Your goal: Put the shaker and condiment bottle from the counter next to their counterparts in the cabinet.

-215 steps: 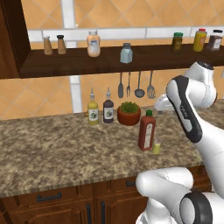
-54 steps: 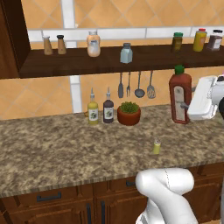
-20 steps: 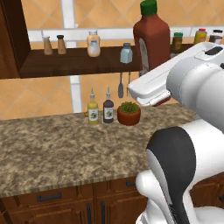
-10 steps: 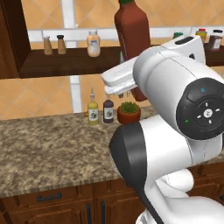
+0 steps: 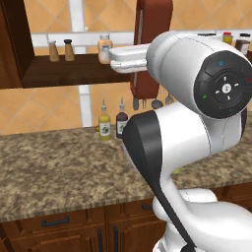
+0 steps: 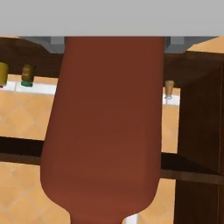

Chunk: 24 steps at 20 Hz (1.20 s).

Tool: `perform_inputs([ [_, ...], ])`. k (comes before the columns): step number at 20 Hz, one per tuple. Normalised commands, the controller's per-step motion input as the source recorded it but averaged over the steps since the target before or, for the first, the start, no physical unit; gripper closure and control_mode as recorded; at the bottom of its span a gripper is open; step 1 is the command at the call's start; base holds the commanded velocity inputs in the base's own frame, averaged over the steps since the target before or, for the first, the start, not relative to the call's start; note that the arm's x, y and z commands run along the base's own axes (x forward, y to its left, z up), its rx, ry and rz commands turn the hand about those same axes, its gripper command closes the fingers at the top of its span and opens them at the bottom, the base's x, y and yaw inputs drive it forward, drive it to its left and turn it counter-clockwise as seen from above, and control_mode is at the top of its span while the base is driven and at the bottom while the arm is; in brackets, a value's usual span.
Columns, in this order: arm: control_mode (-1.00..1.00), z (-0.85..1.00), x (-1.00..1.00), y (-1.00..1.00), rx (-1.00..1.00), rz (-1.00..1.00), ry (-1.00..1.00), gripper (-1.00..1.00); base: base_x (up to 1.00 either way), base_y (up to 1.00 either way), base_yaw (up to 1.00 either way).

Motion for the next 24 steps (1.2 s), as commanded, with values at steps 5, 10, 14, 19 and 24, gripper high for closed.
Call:
perform_inputs([
  [5,-1.00,0.00,0.23,0.02,0.00,0.00,0.03,1.00,0.00,0.00,0.00],
  [10,-1.00,0.00,0.59,0.00,0.00,0.00,0.09,1.00,0.00,0.00,0.00],
  [14,-1.00,0.00,0.40,0.00,0.01,0.00,0.02,1.00,0.00,0.00,0.00],
  [19,-1.00,0.00,0.40,0.00,0.06,0.00,0.00,1.00,0.00,0.00,0.00],
  [24,-1.00,0.00,0.41,0.00,0.10,0.00,0.00,1.00,0.00,0.00,0.00],
])
